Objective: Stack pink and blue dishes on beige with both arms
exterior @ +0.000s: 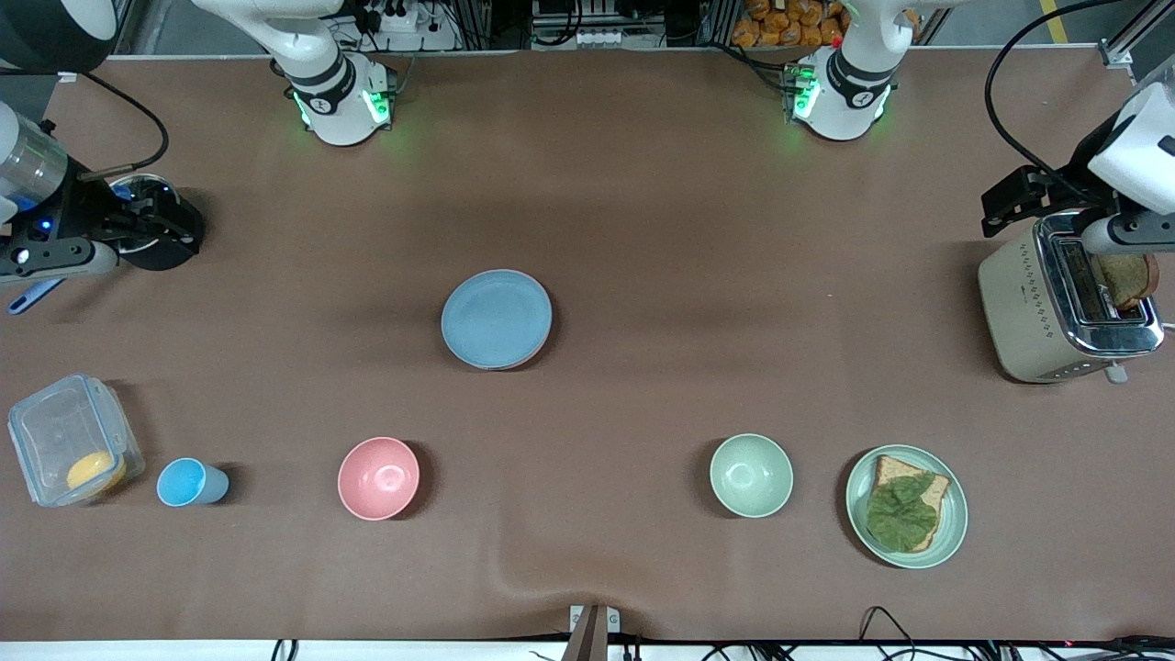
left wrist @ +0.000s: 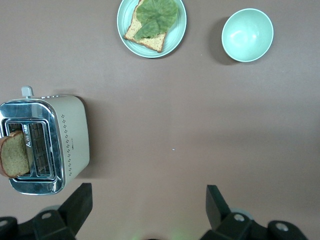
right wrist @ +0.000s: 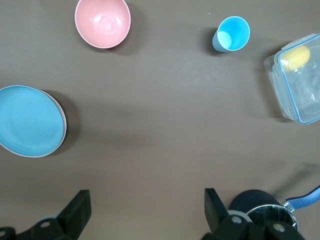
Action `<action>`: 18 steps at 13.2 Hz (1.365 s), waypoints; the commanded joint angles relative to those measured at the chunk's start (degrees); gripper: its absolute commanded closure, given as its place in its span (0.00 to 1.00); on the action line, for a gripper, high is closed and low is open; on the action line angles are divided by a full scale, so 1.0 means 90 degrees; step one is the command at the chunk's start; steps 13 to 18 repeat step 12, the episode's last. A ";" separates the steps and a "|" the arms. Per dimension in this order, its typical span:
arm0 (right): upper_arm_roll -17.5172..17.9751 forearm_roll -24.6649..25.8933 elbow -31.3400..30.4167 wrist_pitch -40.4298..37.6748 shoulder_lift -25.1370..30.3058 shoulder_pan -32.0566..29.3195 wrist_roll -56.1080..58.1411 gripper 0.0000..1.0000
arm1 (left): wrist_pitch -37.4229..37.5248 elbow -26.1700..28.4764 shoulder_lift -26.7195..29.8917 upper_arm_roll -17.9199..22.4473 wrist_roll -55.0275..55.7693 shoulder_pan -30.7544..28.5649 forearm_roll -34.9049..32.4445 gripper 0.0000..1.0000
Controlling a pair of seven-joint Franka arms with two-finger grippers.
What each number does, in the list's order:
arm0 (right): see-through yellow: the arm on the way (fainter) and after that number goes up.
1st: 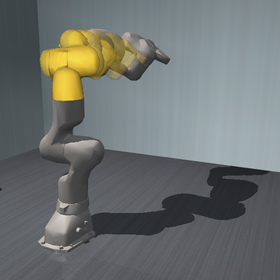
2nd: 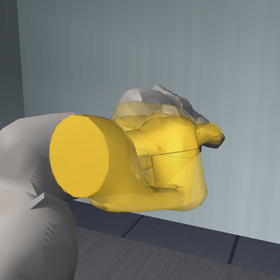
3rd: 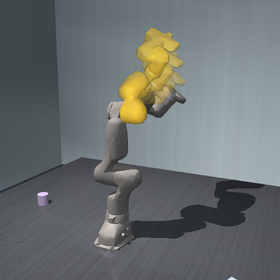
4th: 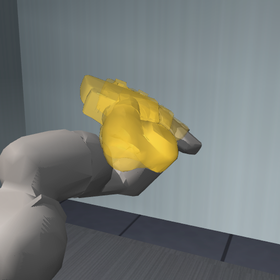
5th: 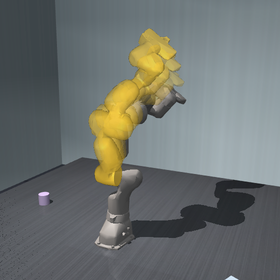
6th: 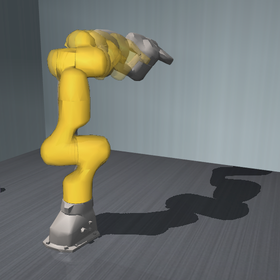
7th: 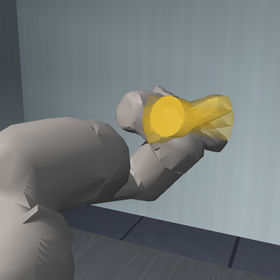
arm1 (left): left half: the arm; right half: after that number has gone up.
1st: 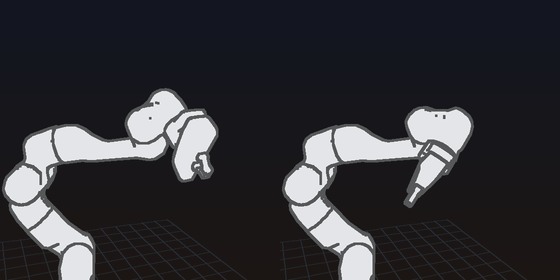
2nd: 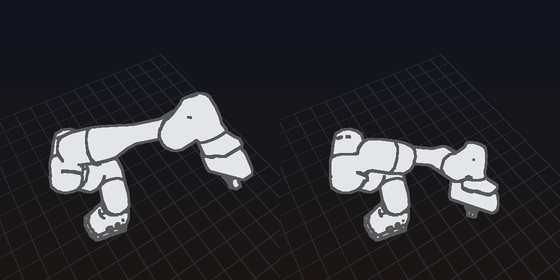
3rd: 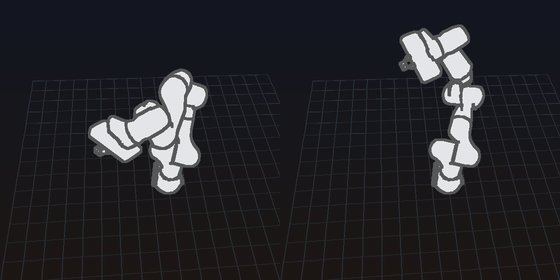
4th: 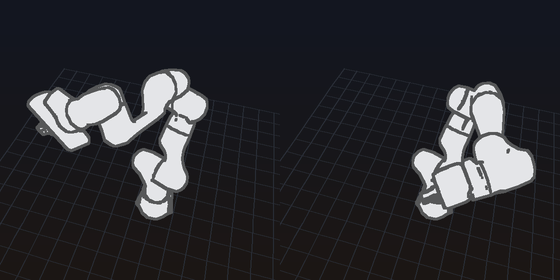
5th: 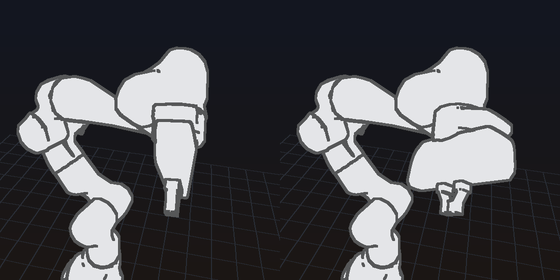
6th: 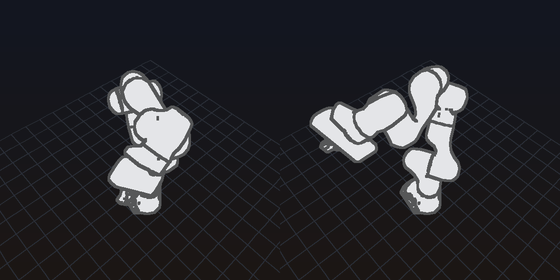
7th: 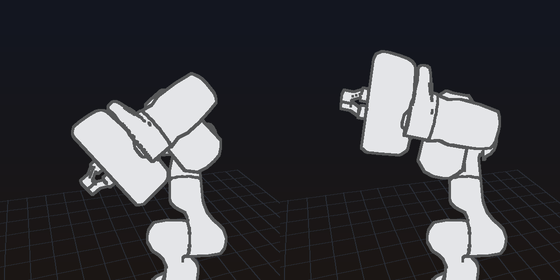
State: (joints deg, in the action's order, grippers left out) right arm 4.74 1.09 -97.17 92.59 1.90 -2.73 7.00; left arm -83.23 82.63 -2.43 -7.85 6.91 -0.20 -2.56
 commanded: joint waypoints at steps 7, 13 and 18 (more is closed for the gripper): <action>-0.0018 -0.0024 0.0103 -0.0151 -0.0075 -0.0019 0.0101 0.00 | 0.0058 0.0028 0.0201 -0.0007 -0.0132 -0.0046 0.0119 0.00; 0.0021 -0.0004 0.0113 -0.0171 -0.0084 0.0098 0.0101 0.00 | 0.0067 -0.0031 0.0172 -0.0007 -0.0260 -0.0036 0.0168 0.00; 0.0021 -0.0004 0.0113 -0.0171 -0.0084 0.0098 0.0101 0.00 | 0.0067 -0.0031 0.0172 -0.0007 -0.0260 -0.0036 0.0168 0.00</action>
